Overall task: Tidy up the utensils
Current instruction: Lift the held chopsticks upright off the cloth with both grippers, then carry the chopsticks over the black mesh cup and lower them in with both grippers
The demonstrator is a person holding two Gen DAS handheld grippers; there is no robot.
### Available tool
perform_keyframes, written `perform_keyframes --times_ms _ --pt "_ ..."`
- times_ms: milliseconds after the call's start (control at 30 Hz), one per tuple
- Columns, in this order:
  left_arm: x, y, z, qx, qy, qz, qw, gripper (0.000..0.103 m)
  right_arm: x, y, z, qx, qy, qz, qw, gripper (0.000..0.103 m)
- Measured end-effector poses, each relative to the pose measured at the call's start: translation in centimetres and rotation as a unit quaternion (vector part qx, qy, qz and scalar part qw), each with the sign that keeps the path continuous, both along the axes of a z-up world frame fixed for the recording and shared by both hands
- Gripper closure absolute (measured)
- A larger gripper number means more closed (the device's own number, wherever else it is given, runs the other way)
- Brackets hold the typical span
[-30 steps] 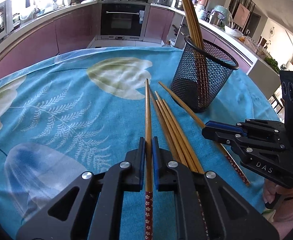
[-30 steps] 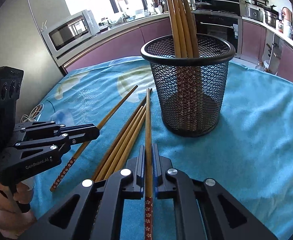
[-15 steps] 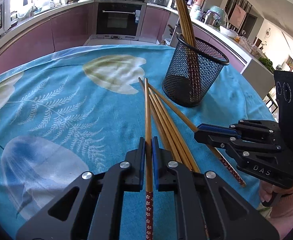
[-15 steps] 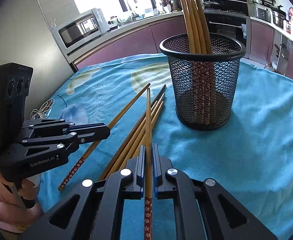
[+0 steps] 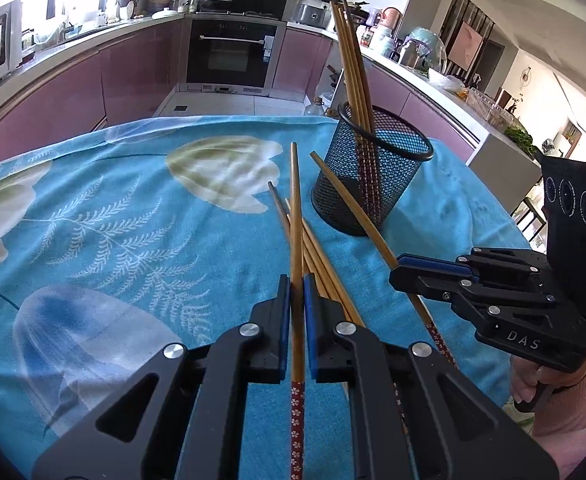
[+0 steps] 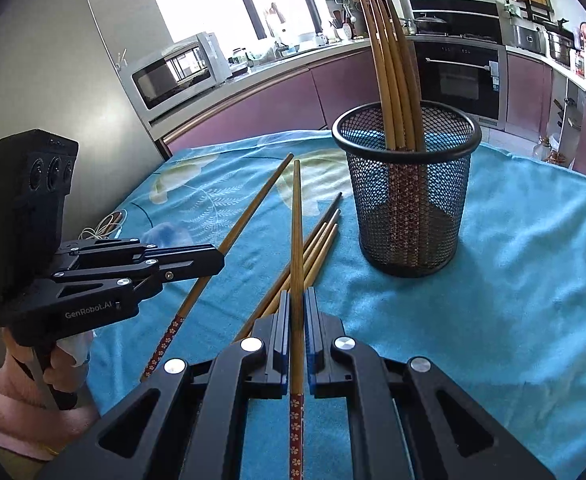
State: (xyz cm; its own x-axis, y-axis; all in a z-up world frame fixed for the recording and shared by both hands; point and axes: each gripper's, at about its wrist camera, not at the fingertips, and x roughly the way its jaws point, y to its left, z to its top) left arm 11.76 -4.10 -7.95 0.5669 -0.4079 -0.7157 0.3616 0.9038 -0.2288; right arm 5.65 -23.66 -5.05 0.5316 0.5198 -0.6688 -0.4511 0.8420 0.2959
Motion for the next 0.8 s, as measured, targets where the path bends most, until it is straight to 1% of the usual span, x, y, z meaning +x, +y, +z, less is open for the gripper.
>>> perform_keyframes --times_ms 133,400,633,800 --pt "-0.2 0.2 1.3 -0.02 -0.007 -0.009 0.9997 0.095 -0.4 -0.6 1.0 0.017 -0.011 0.001 1.0 0.097" --pt "-0.9 0.7 4.3 -0.061 -0.029 -0.024 0.9974 0.095 -0.9 -2.3 3.8 0.04 -0.052 -0.012 0.998 0.097" --pt "-0.6 0.8 6.8 -0.084 -0.054 -0.028 0.9946 0.095 -0.5 -3.8 6.1 0.053 -0.088 -0.026 0.994 0.097" --pt "0.0 0.4 8.3 -0.089 -0.074 -0.028 0.993 0.095 -0.1 -4.4 7.7 0.055 -0.114 -0.033 0.991 0.097"
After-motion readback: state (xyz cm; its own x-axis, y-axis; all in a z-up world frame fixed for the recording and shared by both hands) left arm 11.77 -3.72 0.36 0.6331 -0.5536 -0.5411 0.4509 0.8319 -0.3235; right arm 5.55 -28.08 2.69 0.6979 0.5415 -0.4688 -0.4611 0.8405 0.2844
